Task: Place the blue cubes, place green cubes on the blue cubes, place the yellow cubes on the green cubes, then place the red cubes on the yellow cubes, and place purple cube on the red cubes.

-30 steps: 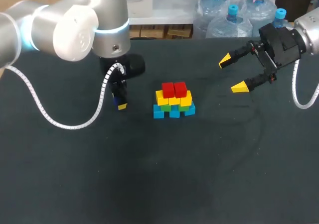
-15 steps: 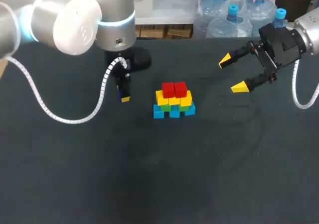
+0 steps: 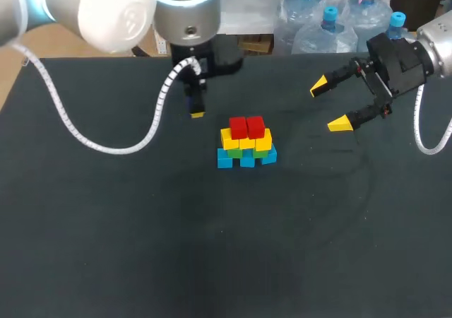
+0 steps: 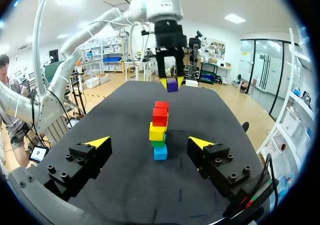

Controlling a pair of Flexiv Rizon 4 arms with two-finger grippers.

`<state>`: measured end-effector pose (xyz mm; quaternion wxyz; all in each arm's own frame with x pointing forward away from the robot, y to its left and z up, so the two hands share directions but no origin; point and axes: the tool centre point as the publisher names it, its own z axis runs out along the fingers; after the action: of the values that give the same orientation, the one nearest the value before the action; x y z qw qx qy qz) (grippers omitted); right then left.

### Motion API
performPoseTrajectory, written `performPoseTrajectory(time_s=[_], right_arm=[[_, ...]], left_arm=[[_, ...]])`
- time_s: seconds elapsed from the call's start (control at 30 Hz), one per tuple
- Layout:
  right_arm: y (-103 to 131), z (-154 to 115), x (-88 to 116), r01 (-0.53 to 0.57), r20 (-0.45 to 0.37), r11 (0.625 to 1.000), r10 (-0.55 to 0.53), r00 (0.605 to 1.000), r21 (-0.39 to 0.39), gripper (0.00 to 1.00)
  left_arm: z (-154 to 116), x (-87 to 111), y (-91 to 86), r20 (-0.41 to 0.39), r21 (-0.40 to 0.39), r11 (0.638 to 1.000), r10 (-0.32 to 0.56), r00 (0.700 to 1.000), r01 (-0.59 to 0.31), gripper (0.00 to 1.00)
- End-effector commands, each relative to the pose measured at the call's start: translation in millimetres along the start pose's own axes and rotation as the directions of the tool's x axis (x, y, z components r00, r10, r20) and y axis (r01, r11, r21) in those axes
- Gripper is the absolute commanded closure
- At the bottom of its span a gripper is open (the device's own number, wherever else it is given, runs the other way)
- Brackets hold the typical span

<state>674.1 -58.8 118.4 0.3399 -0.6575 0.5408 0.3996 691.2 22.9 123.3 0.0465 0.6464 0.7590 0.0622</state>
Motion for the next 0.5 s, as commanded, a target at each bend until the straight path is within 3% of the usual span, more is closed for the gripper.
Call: performPoseTrajectory(time_s=[0.03, 0.5], right_arm=[[-0.1, 0.5, 0.2, 0.001, 0.000, 1.000, -0.001, 1.000, 0.001, 0.00], [-0.1, 0.5, 0.2, 0.001, 0.000, 1.000, -0.001, 1.000, 0.001, 0.00]], left_arm=[[-16.4, -12.8, -11.0, -0.009, -0.044, 0.999, 0.024, 1.000, -0.025, 1.00], [-28.7, -45.1, -29.2, 0.022, -0.058, 0.994, 0.090, 0.996, -0.089, 1.00]])
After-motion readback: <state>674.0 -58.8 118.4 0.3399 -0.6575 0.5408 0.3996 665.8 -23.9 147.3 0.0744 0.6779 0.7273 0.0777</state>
